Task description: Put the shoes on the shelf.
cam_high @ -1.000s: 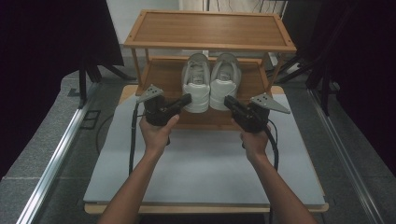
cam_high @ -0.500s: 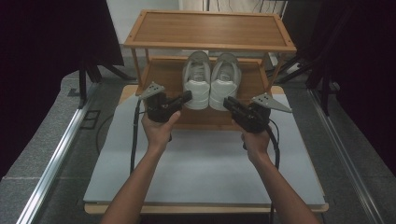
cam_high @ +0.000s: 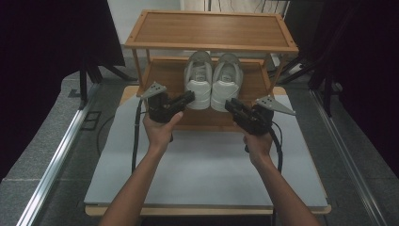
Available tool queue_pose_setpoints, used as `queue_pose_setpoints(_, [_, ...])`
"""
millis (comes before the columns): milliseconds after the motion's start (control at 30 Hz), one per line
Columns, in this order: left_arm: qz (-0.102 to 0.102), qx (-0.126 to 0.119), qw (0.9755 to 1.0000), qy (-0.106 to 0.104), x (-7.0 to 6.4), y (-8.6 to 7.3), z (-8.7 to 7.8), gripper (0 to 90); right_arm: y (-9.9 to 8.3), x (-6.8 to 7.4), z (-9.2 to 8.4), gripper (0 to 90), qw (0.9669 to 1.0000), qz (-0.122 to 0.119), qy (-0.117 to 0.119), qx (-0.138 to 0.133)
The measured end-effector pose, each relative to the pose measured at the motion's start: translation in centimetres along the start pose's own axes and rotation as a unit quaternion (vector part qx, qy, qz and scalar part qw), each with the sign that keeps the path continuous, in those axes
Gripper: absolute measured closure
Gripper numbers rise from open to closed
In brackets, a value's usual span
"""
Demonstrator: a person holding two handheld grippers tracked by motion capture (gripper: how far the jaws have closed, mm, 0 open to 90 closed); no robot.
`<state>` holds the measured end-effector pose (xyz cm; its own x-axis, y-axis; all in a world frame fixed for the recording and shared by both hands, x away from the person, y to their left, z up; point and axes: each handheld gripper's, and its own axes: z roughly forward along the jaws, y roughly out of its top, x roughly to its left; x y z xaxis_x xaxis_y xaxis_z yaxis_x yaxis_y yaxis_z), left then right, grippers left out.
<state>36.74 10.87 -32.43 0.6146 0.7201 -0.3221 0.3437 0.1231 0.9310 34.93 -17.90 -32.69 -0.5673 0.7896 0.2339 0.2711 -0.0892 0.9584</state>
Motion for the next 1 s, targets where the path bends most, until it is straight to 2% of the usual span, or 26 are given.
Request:
queue_pose_setpoints(167, [-0.009,-0.011,0.9999,-0.008,0.3,-0.5,-1.5,69.1,0.1,0.1,-0.9,65.5,0.9998,-0.009,0.001,-0.019])
queue_pose_setpoints(467, [-0.002,-0.017,0.9996,-0.022,-0.3,-2.4,-4.9,57.1,-1.5,-0.3,-4.2,60.0,0.9992,-0.018,-0.001,-0.034])
queue_pose_setpoints(600, [-0.007,-0.005,0.9994,-0.033,-0.3,-3.9,-6.9,51.9,-2.9,-1.2,-5.8,57.9,0.9994,-0.013,0.002,-0.032])
queue_pose_setpoints(767, [-0.001,0.005,0.9998,-0.020,0.1,-6.1,-8.9,47.5,-5.0,-2.6,-7.7,56.0,0.9995,0.000,0.003,-0.031])
queue_pose_setpoints(900, [0.004,0.022,0.9997,-0.012,0.3,-8.0,-9.6,44.9,-6.9,-3.3,-8.6,55.2,0.9996,0.004,0.000,-0.027])
queue_pose_setpoints(1000, [0.004,0.038,0.9992,-0.009,0.6,-9.2,-9.8,43.8,-8.3,-3.7,-9.1,55.2,0.9996,0.004,0.009,-0.025])
